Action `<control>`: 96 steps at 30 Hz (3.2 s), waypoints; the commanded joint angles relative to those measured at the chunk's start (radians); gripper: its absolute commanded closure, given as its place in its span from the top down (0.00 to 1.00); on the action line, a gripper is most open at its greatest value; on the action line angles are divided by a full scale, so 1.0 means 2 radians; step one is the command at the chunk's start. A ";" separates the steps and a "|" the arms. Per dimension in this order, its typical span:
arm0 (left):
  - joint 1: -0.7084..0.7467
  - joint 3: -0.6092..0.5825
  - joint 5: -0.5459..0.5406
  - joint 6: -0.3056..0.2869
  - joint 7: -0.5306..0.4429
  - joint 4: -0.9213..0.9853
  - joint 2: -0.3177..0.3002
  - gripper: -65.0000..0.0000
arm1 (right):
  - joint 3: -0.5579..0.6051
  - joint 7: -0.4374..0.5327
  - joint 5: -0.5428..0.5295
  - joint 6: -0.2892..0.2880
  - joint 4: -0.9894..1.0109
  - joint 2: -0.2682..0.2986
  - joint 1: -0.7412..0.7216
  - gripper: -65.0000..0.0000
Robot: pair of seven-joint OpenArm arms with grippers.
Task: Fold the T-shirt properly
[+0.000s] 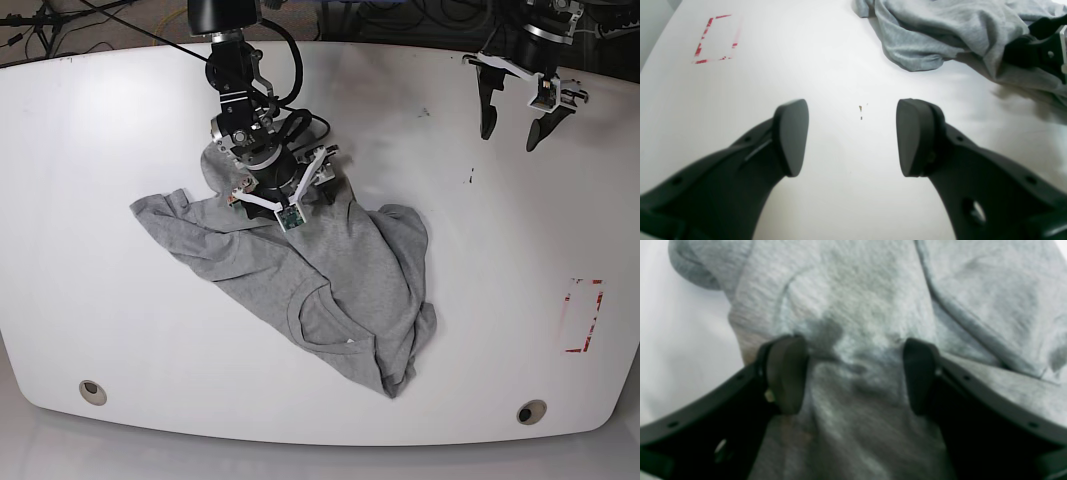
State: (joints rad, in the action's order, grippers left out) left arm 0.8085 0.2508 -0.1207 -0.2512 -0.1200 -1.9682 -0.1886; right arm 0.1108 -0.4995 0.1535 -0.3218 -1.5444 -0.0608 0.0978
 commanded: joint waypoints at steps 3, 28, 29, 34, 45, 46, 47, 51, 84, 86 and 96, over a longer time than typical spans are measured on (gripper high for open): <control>0.001 0.003 -0.004 0.001 -0.009 -0.010 -0.002 0.60 | -0.006 0.003 0.003 0.000 -0.009 0.000 -0.001 0.61; -0.016 0.002 -0.002 0.002 -0.011 -0.007 -0.002 0.60 | -0.004 -0.004 0.001 0.002 -0.081 -0.001 0.009 0.06; -0.018 0.002 -0.002 0.002 -0.010 -0.007 -0.002 0.60 | -0.004 -0.004 0.001 0.002 -0.085 -0.001 0.010 0.05; -0.023 0.002 -0.001 0.002 -0.008 -0.005 -0.002 0.60 | -0.004 -0.004 0.000 0.001 -0.095 -0.004 0.010 0.03; -0.028 -0.001 -0.002 0.002 -0.006 -0.006 -0.003 0.60 | -0.004 -0.011 0.000 0.002 -0.126 -0.007 0.018 0.01; -0.028 -0.001 -0.002 0.002 -0.006 -0.006 -0.003 0.60 | -0.004 -0.011 0.000 0.002 -0.128 -0.007 0.019 0.01; -0.027 -0.001 -0.002 0.002 -0.006 -0.006 -0.003 0.60 | -0.004 -0.012 0.000 0.002 -0.131 -0.007 0.020 0.01; -0.029 -0.001 -0.002 0.002 -0.005 -0.005 -0.003 0.60 | -0.003 -0.012 0.000 0.002 -0.142 -0.007 0.023 0.01; -0.178 -0.051 -0.043 -0.002 0.189 0.001 0.001 0.65 | -0.005 -0.010 -0.001 0.003 -0.248 0.001 0.024 0.00; -0.180 -0.052 -0.045 -0.002 0.190 0.002 -0.001 0.65 | -0.004 -0.010 0.000 0.004 -0.249 0.002 0.024 0.00; -0.207 -0.072 -0.036 -0.002 0.200 0.010 -0.002 0.64 | -0.003 -0.010 0.000 0.005 -0.248 0.002 0.009 0.00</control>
State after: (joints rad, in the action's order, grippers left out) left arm 0.4271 0.1143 -0.1921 -0.2508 0.2920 -1.9400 -0.1921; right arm 0.1040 -0.5587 0.1581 -0.3168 -2.0171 -0.0551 0.1452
